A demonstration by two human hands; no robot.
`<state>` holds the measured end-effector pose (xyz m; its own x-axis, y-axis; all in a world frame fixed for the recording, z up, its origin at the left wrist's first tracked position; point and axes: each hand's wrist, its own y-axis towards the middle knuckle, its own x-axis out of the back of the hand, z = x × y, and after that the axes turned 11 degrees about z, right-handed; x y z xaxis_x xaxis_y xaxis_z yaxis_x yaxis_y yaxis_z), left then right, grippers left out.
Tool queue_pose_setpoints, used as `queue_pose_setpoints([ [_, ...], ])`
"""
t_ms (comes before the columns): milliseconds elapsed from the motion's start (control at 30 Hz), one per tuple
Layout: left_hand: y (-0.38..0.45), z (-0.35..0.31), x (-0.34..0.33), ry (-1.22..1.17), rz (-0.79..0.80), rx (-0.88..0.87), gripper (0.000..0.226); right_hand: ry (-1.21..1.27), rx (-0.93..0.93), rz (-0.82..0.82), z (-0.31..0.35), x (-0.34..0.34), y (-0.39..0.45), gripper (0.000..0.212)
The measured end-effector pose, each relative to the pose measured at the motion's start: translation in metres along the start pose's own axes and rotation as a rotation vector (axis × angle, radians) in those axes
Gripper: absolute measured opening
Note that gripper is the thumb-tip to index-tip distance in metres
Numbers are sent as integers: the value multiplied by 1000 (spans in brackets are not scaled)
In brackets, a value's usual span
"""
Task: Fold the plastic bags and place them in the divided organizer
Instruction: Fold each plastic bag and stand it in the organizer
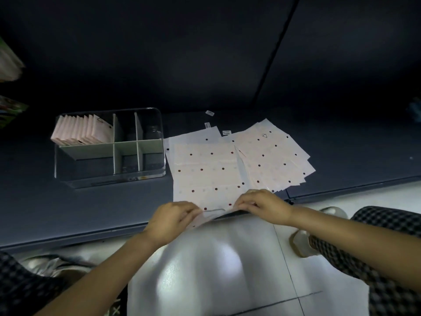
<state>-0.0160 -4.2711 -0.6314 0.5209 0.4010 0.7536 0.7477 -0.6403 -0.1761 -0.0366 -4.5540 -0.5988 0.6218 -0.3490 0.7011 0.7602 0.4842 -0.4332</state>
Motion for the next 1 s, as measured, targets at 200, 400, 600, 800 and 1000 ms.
queue_pose_setpoints([
  [200,25,-23,30,-324,-504,18,28,372,-60,-315,8,50,33,13],
  [400,42,-5,33,-251,-465,67,31,440,-304,-263,-5,73,88,11],
  [600,43,10,7,-311,-190,220,25,637,-329,225,-9,68,79,22],
  [800,36,20,-10,-396,180,219,20,587,-384,339,-24,28,50,6],
  [1000,31,16,-7,-95,-14,128,38,569,-275,64,-21,38,53,5],
])
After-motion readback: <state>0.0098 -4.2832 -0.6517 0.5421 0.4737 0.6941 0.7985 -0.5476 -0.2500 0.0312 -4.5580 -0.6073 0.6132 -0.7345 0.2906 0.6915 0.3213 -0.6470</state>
